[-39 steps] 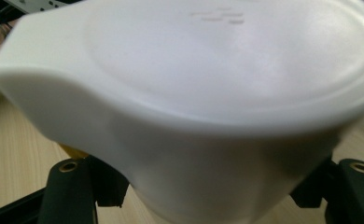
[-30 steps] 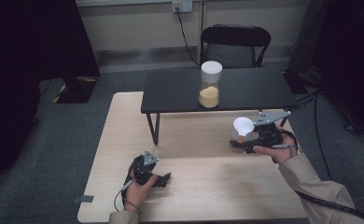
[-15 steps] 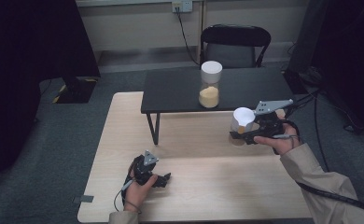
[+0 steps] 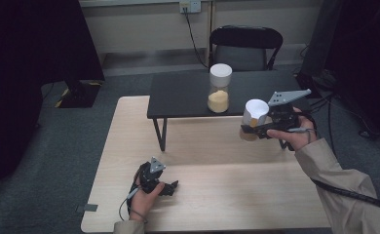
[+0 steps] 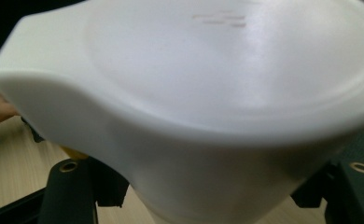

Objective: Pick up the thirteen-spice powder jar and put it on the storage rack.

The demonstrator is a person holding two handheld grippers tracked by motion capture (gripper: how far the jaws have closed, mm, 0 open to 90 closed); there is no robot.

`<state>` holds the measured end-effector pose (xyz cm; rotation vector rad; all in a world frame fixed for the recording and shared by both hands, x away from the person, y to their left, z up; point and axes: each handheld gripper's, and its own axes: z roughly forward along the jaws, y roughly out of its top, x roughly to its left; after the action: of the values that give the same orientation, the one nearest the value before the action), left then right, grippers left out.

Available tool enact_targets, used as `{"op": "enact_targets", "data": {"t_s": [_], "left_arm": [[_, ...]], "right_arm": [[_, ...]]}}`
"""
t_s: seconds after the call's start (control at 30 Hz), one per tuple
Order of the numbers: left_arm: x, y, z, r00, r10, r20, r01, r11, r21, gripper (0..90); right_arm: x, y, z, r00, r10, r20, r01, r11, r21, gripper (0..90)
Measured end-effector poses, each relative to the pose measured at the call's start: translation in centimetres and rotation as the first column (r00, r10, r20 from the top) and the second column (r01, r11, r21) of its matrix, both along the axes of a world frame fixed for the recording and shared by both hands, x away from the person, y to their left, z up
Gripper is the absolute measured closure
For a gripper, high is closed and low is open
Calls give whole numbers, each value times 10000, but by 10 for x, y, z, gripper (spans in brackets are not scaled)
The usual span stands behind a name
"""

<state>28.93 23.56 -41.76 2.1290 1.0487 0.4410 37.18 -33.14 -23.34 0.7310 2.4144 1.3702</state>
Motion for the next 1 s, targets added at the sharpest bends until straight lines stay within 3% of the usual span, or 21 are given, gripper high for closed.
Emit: {"op": "enact_targets", "data": {"t_s": [0.47,1.0], "left_arm": [[0,0,0,10000,-12,14,12,10000,9,0],[0,0,0,10000,-14,8,14,10000,7,0]], "right_arm": [[4,5,32,9997,-131,219,133,9998,-129,299],[11,8,56,9981,-403,467,401,9992,44,300]]}}
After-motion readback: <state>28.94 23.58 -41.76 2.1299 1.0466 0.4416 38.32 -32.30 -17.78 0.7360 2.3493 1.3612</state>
